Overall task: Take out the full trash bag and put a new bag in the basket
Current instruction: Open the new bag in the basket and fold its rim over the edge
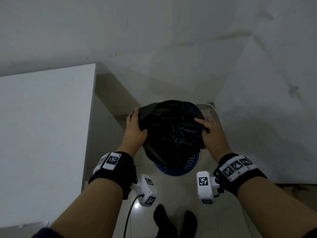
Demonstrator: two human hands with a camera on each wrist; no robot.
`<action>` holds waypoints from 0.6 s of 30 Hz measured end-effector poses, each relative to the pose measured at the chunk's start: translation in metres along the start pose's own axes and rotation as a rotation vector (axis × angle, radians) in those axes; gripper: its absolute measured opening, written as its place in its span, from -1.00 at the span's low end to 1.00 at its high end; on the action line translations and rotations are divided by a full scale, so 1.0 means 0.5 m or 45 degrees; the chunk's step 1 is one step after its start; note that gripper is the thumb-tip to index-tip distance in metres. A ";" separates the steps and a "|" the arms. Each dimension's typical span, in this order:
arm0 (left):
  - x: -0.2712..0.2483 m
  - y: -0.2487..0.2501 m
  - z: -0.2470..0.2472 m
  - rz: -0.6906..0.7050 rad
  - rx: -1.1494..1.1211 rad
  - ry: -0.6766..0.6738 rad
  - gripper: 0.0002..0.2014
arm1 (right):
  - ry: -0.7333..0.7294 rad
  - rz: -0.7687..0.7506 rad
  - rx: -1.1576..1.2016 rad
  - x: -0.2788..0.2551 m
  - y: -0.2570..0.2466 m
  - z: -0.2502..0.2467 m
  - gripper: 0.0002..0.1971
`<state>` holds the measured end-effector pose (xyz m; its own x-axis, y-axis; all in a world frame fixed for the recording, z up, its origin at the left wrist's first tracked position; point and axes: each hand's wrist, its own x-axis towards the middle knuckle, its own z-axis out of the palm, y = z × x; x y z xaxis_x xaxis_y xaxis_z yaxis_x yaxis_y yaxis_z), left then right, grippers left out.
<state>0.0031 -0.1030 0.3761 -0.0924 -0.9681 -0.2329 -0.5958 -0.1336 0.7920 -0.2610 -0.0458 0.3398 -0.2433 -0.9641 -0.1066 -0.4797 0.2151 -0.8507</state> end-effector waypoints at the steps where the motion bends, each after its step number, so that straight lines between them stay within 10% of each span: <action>1: 0.001 -0.005 0.007 0.028 -0.015 0.054 -0.22 | 0.008 -0.008 0.017 -0.001 0.002 0.009 -0.48; 4: 0.025 -0.045 0.028 0.090 -0.095 0.300 -0.25 | 0.115 -0.021 -0.125 0.006 0.033 0.051 -0.54; 8: 0.042 -0.117 0.052 -0.035 0.057 -0.051 -0.28 | -0.104 0.227 -0.123 0.012 0.101 0.111 -0.52; 18: 0.058 -0.246 0.158 -0.124 -0.023 -0.019 -0.32 | 0.002 0.311 0.008 0.027 0.252 0.186 -0.54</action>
<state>0.0108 -0.0977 0.2273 -0.0472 -0.9471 -0.3174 -0.5881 -0.2306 0.7752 -0.2467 -0.0463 0.1833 -0.3530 -0.8832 -0.3089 -0.4010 0.4411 -0.8029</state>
